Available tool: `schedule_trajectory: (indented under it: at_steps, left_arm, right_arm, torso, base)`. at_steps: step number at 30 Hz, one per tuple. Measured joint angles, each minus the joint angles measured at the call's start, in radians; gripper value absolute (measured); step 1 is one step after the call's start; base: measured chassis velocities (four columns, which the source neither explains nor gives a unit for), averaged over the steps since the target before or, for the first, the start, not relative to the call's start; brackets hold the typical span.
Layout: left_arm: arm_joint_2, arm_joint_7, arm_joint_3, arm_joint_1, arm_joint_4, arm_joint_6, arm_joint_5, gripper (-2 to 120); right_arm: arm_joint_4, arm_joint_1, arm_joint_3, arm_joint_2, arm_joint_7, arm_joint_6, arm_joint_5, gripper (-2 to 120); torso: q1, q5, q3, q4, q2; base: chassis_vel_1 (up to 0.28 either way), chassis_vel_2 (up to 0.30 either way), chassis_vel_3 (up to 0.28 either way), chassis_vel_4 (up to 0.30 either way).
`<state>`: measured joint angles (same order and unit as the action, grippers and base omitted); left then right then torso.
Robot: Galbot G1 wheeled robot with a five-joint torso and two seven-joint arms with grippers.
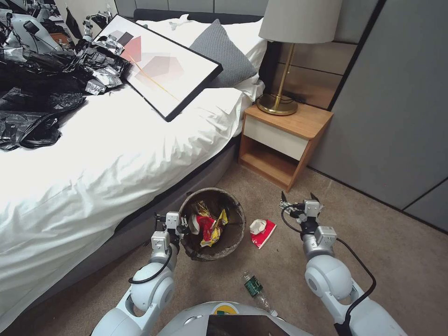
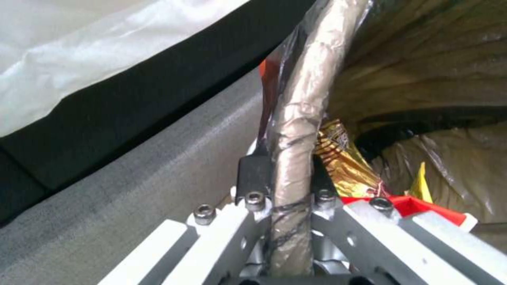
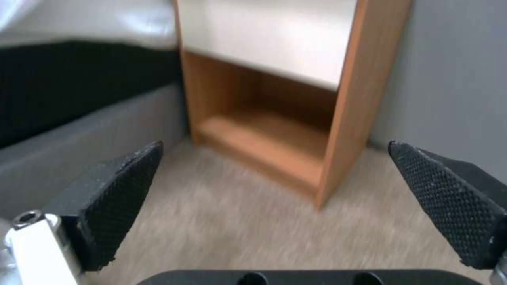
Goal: Pick up the trash bin, then pick up the garbage from the floor and place it into the trash bin.
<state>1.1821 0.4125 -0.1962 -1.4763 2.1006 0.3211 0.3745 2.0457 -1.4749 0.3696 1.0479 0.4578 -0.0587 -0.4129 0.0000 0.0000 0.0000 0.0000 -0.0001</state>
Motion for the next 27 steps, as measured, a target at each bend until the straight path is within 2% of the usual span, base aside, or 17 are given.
schedule_trajectory:
  at_steps: [6, 8, 11, 27]
  left_arm:
    - [-0.001, -0.001, 0.0, -0.002, 0.001, 0.0, -0.001, 0]
    - [0.0, -0.001, -0.002, -0.006, 0.001, -0.001, -0.005, 0]
    - [0.002, -0.002, 0.0, -0.009, 0.001, -0.002, -0.01, 0]
    - [-0.002, -0.003, -0.001, -0.005, 0.0, -0.003, -0.007, 0]
  right_arm:
    - [0.003, 0.022, -0.024, -0.03, 0.022, -0.045, -0.078, 100]
    - [-0.031, 0.062, -0.063, -0.064, 0.035, -0.082, -0.155, 100]
    - [-0.075, 0.093, -0.098, -0.07, 0.051, -0.111, -0.231, 100]
    - [-0.182, 0.147, -0.174, -0.014, 0.093, -0.157, -0.397, 100]
  torso:
    - [0.0, 0.0001, 0.0, 0.0002, 0.0]
    - [0.0, 0.0001, 0.0, 0.0001, 0.0]
    - [0.0, 0.0001, 0.0, 0.0, 0.0]
    - [0.0, 0.0, 0.0, 0.0, 0.0]
  base:
    - [0.0, 0.0, 0.0, 0.0]
    - [0.0, 0.0, 0.0, 0.0]
    - [0.0, 0.0, 0.0, 0.0]
    - [0.0, 0.0, 0.0, 0.0]
